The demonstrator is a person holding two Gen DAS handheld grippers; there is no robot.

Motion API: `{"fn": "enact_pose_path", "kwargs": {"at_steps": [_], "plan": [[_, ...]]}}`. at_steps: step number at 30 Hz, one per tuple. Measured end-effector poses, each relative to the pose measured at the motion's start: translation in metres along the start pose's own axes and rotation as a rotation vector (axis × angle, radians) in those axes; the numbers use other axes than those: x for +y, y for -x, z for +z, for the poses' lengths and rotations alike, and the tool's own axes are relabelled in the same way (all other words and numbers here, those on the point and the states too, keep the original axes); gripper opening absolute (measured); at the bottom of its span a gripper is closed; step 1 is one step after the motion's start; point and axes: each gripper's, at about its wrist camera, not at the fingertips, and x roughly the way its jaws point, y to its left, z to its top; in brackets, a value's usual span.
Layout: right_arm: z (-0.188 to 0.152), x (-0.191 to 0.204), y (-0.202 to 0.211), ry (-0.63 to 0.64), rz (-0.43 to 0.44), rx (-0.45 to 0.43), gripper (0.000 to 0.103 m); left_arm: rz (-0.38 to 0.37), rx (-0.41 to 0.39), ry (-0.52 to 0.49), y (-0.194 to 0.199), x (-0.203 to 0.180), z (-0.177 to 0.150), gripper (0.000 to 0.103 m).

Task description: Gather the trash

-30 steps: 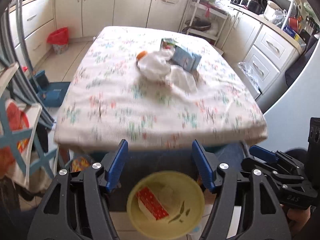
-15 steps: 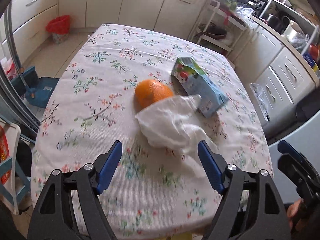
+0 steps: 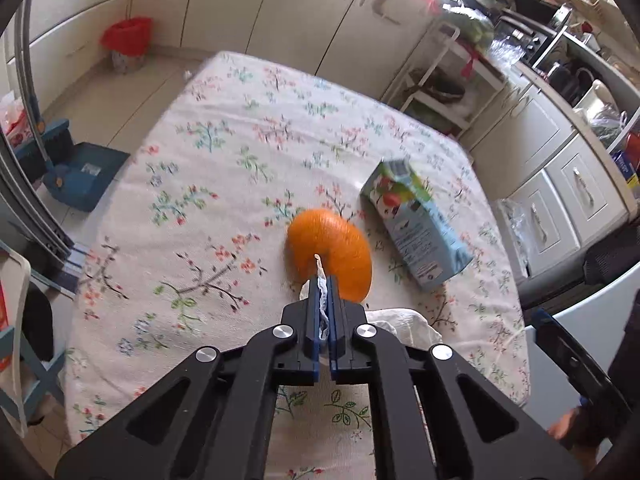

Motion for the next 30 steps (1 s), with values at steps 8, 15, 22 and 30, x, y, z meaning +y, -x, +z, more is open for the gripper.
{"fn": "enact_pose_path", "kwargs": {"at_steps": [8,15,22,30], "plan": [[0.015,0.015,-0.032,0.078,-0.068,0.028,0.067,-0.042,-0.089,0.086,0.043,0.036,0.013,0.003],[0.025,0.026,-0.073,0.164,-0.151,0.08,0.068,0.042,-0.029,0.106,0.036,0.059,0.012,0.003],[0.029,0.023,-0.102,0.177,-0.186,0.125,0.068,0.057,-0.024,0.085,0.04,0.064,0.01,0.003],[0.029,0.021,-0.107,0.16,-0.157,0.149,0.05,0.045,-0.011,0.067,0.036,0.058,0.01,0.003]]}}
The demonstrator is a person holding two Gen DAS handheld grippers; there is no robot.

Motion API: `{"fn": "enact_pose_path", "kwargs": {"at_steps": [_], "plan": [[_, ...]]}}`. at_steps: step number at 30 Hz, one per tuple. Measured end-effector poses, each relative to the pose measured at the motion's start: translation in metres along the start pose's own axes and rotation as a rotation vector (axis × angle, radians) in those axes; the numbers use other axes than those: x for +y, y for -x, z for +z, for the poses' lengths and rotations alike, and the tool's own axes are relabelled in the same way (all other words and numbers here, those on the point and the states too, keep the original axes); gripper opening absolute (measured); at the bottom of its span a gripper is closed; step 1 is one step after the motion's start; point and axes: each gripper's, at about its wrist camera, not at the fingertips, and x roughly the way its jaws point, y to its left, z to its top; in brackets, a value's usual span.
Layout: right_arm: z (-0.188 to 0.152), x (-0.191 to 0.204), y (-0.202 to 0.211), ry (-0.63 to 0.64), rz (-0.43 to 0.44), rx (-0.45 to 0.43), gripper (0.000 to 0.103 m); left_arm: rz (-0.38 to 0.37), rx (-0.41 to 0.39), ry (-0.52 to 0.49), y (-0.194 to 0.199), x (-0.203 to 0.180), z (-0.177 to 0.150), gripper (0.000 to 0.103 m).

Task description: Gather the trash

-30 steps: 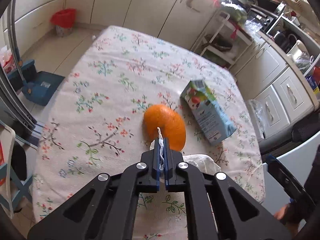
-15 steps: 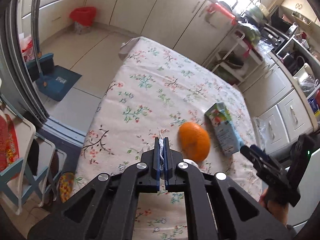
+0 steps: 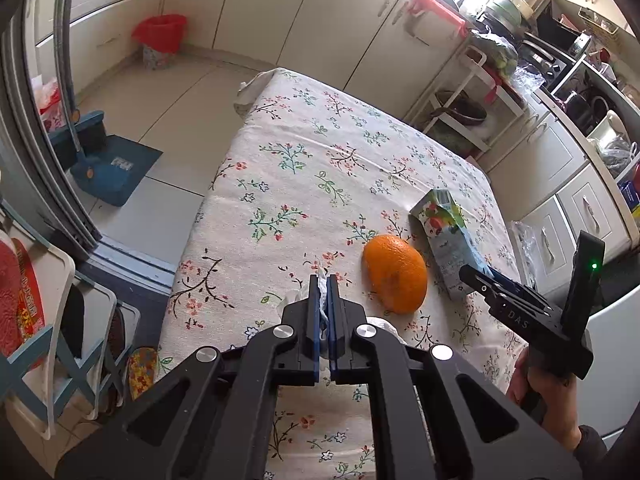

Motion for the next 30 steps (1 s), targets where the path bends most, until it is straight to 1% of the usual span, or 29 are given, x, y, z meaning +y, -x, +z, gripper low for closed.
{"fn": "enact_pose_path", "kwargs": {"at_steps": [9,12,13,14,15,16,17,18,19,20,21,22,23,25,27,30], "plan": [[0.001,-0.002,0.002,-0.009,0.0,-0.007,0.05,0.002,0.002,-0.001,-0.001,0.0,-0.001,0.003],[0.001,-0.003,0.001,-0.009,-0.014,-0.001,0.05,0.002,0.002,-0.001,-0.002,0.0,-0.001,0.003],[0.001,-0.004,0.001,-0.009,-0.033,-0.002,0.05,0.002,0.002,-0.001,-0.002,0.0,-0.001,0.003],[0.002,-0.004,0.003,-0.005,-0.071,-0.02,0.052,0.002,0.002,0.0,-0.001,0.0,-0.001,0.003],[0.003,-0.002,0.009,0.009,-0.123,-0.055,0.062,0.001,0.001,0.0,-0.001,0.001,-0.001,0.003],[0.004,0.003,0.017,0.033,-0.161,-0.111,0.066,0.0,0.001,0.001,-0.002,0.002,-0.001,0.003],[0.006,0.01,0.029,0.072,-0.172,-0.177,0.066,-0.001,0.0,0.001,-0.001,0.002,-0.001,0.003],[0.006,0.018,0.038,0.098,-0.151,-0.223,0.069,-0.001,0.0,0.001,-0.001,0.002,-0.001,0.003],[0.005,0.026,0.044,0.12,-0.101,-0.251,0.071,-0.002,-0.001,0.002,-0.001,0.002,-0.001,0.003],[0.005,0.034,0.044,0.141,-0.037,-0.25,0.072,-0.002,0.0,0.002,-0.001,0.002,-0.001,0.003],[0.004,0.043,0.041,0.165,0.03,-0.227,0.072,-0.003,0.0,0.001,-0.001,0.002,-0.001,0.003],[0.002,0.056,0.031,0.192,0.084,-0.177,0.072,-0.002,-0.001,0.001,-0.001,0.002,-0.001,0.003],[0.001,0.063,0.022,0.206,0.106,-0.138,0.072,-0.002,-0.001,0.002,-0.001,0.002,-0.001,0.003],[-0.002,0.075,-0.006,0.208,0.131,-0.03,0.072,-0.002,-0.002,0.003,0.0,0.004,-0.001,0.003],[-0.002,0.078,-0.023,0.172,0.135,0.028,0.072,-0.003,-0.003,0.005,0.002,0.007,-0.001,0.003],[-0.001,0.073,-0.036,0.113,0.147,0.077,0.072,-0.008,-0.005,0.014,0.005,0.012,0.001,0.003]]}}
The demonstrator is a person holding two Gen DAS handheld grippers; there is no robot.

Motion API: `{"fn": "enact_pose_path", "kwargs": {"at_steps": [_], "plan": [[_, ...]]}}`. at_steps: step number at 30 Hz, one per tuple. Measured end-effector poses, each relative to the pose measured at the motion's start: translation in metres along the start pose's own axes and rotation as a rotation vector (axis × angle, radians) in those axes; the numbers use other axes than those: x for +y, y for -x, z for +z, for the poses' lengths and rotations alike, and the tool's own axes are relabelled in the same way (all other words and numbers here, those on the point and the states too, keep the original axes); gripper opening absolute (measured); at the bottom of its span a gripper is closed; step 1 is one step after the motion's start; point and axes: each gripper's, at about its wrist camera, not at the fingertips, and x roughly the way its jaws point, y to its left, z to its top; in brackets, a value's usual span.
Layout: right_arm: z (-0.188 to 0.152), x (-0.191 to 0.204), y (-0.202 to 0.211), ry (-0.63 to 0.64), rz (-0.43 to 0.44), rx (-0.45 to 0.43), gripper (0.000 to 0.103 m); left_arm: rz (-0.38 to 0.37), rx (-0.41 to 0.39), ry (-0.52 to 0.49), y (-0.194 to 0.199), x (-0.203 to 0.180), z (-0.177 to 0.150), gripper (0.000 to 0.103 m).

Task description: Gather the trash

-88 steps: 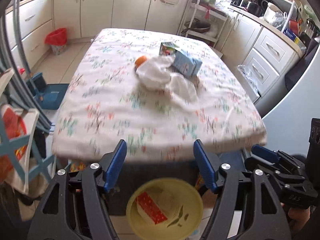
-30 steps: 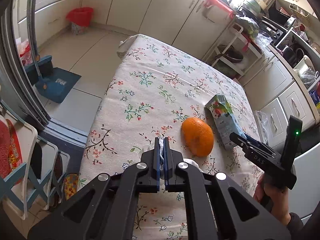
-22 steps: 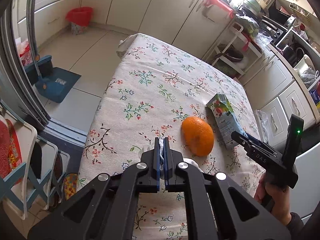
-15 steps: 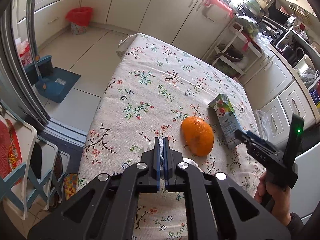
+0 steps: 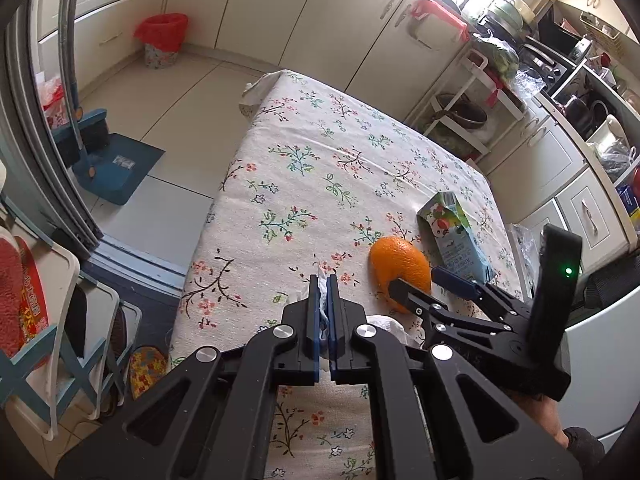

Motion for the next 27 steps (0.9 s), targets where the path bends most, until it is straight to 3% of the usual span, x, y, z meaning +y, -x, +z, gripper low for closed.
{"fn": "enact_pose_path", "kwargs": {"at_steps": [5,7,10,17,20,23,27], "plan": [[0.0,-0.018,0.002,-0.105,0.076,0.009,0.071,-0.012,-0.003,-0.002,0.003,0.0,0.002,0.003],[0.0,-0.02,0.004,-0.116,0.087,0.001,0.056,-0.015,-0.002,-0.005,0.003,0.0,0.001,0.003],[0.001,-0.011,0.011,-0.068,0.067,-0.022,0.043,-0.015,0.0,-0.004,0.002,0.0,0.002,0.003],[0.0,0.001,0.027,0.01,0.024,-0.076,0.037,-0.013,0.005,-0.009,0.001,-0.002,0.001,0.003],[0.004,-0.006,0.039,-0.022,0.068,-0.106,0.027,-0.014,0.002,-0.012,0.002,-0.003,0.002,0.003],[0.007,-0.013,0.047,-0.055,0.107,-0.132,0.011,-0.014,0.001,-0.013,0.002,-0.003,0.001,0.003],[0.007,-0.018,0.041,-0.084,0.178,-0.088,0.01,-0.013,0.004,-0.011,0.002,-0.003,0.0,0.003]]}}
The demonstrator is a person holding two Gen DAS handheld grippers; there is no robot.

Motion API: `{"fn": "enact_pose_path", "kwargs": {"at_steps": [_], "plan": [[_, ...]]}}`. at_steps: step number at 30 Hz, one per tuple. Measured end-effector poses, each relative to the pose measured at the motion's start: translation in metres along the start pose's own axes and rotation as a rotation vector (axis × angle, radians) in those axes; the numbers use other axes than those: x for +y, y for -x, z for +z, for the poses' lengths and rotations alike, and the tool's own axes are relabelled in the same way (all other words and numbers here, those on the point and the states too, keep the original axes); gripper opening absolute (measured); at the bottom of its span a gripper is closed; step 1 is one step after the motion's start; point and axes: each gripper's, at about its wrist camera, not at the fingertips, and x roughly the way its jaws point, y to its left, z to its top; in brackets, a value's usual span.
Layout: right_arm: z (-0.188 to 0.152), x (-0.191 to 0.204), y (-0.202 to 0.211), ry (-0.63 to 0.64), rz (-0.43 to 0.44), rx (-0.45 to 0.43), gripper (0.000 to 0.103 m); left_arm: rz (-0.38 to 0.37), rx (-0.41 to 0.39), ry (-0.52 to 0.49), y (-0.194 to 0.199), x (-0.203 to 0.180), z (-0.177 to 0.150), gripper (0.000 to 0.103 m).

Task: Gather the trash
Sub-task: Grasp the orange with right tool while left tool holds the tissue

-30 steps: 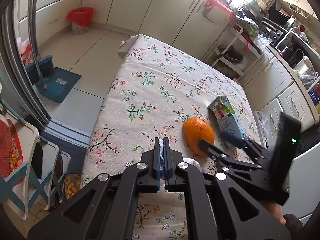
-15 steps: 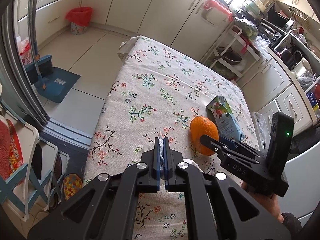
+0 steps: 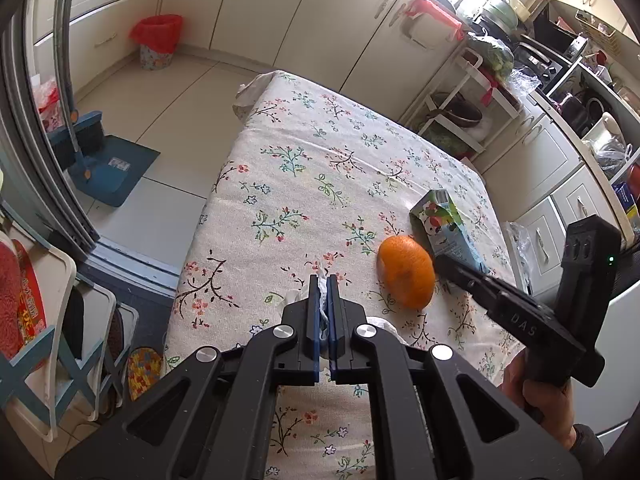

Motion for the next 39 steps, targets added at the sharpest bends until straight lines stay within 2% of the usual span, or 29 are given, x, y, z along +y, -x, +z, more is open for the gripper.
{"fn": "enact_pose_path", "kwargs": {"at_steps": [2,3,4,5,7,9,11,17,18,21,24,27,29,30,32,33,34,35,39], "plan": [[-0.002,0.001,-0.008,-0.003,-0.004,0.041,0.012,-0.001,0.001,0.001,0.0,0.001,0.0,0.003],[-0.004,0.001,-0.007,0.0,-0.023,0.031,0.027,-0.001,0.001,0.001,0.0,0.0,0.0,0.003],[-0.004,0.003,-0.005,0.009,-0.051,0.017,0.049,-0.002,0.002,0.0,0.0,0.0,0.0,0.003],[-0.004,0.005,-0.002,0.026,-0.082,-0.002,0.054,-0.001,0.002,-0.002,0.0,0.0,0.0,0.003],[-0.004,0.007,-0.004,0.055,-0.141,0.007,0.055,-0.002,0.003,-0.005,-0.001,0.0,0.0,0.003],[-0.008,0.003,-0.014,0.048,-0.155,0.052,0.055,-0.004,0.005,-0.007,-0.001,-0.001,0.0,0.003],[-0.011,0.0,-0.021,0.04,-0.148,0.082,0.04,-0.005,0.005,-0.009,-0.002,-0.003,0.0,0.003],[-0.012,0.012,-0.003,0.099,-0.14,0.005,0.019,-0.005,0.006,-0.008,-0.002,-0.003,0.0,0.003],[-0.012,0.015,-0.001,0.111,-0.136,-0.005,0.001,-0.006,0.006,-0.009,-0.002,-0.003,-0.001,0.003],[-0.011,0.018,0.006,0.128,-0.128,-0.033,0.0,-0.005,0.007,-0.01,-0.002,-0.003,0.0,0.003],[-0.014,0.018,-0.003,0.128,-0.088,0.024,0.0,-0.004,0.01,-0.009,-0.003,-0.003,-0.001,0.003],[-0.016,0.015,-0.012,0.11,-0.151,0.054,0.002,-0.003,0.01,-0.01,-0.003,-0.003,-0.001,0.003],[-0.015,0.008,-0.011,0.078,-0.172,0.047,0.046,-0.003,0.011,-0.01,-0.003,-0.003,-0.001,0.003],[-0.015,0.006,-0.01,0.067,-0.191,0.034,0.073,-0.004,0.012,-0.009,-0.003,-0.003,-0.001,0.003],[-0.015,0.002,-0.015,0.053,-0.175,0.054,0.069,-0.004,0.013,-0.01,-0.004,-0.004,-0.001,0.003],[-0.016,0.0,-0.017,0.044,-0.162,0.067,0.062,-0.004,0.013,-0.011,-0.004,-0.004,-0.001,0.003],[-0.018,-0.003,-0.023,0.031,-0.142,0.088,0.05,-0.004,0.013,-0.011,-0.004,-0.005,-0.001,0.003],[-0.018,-0.004,-0.026,0.019,-0.11,0.098,0.043,-0.004,0.013,-0.013,-0.004,-0.005,-0.002,0.003],[-0.018,0.008,-0.018,0.072,-0.121,0.054,0.028,-0.002,0.012,-0.008,-0.004,-0.005,-0.002,0.003]]}}
